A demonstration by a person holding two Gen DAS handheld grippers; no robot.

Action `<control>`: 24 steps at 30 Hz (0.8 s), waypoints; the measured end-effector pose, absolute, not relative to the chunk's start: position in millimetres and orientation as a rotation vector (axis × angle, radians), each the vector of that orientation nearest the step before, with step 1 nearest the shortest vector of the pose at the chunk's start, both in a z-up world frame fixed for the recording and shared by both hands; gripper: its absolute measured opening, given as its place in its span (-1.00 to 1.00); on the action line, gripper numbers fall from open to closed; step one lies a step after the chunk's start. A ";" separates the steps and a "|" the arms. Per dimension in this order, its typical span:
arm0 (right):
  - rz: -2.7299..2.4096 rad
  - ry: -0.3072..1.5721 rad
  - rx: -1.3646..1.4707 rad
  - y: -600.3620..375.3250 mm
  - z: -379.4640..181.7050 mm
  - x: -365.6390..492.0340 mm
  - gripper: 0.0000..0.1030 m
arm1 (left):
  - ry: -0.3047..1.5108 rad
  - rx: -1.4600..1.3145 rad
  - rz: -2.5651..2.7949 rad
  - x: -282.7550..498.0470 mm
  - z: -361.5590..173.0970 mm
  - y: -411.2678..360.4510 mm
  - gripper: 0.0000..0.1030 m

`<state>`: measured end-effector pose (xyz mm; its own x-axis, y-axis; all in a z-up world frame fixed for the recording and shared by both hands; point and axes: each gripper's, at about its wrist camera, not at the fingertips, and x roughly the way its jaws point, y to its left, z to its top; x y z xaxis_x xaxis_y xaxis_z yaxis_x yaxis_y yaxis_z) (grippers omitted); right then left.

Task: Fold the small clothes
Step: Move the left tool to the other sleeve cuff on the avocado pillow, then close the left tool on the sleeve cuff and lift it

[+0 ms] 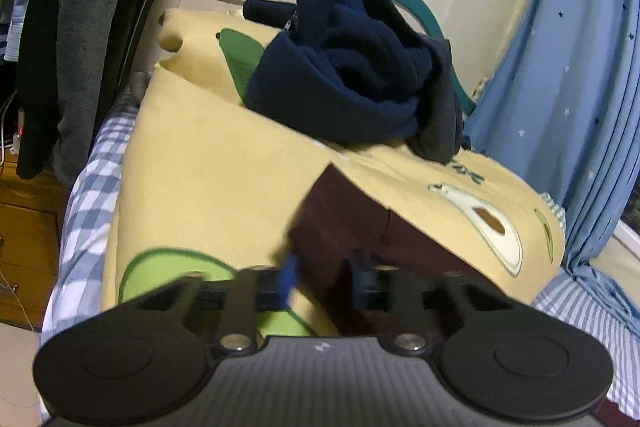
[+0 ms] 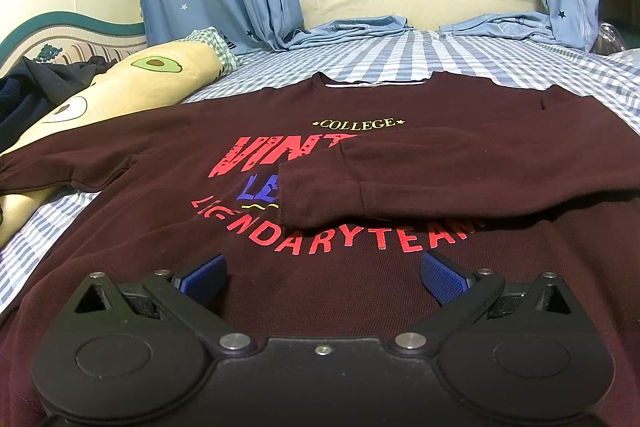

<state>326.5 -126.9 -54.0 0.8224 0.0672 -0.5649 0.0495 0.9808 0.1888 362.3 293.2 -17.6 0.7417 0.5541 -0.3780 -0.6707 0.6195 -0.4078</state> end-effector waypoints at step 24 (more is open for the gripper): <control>-0.006 0.614 0.116 -129.6 -20.2 326.8 0.99 | -0.049 -0.164 0.123 367.5 102.2 111.5 -0.75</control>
<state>326.8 -129.6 -20.2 0.8178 0.0286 -0.5748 0.0403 0.9935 0.1068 367.5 111.5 102.2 0.9912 0.1265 0.0381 -0.1186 0.9790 -0.1661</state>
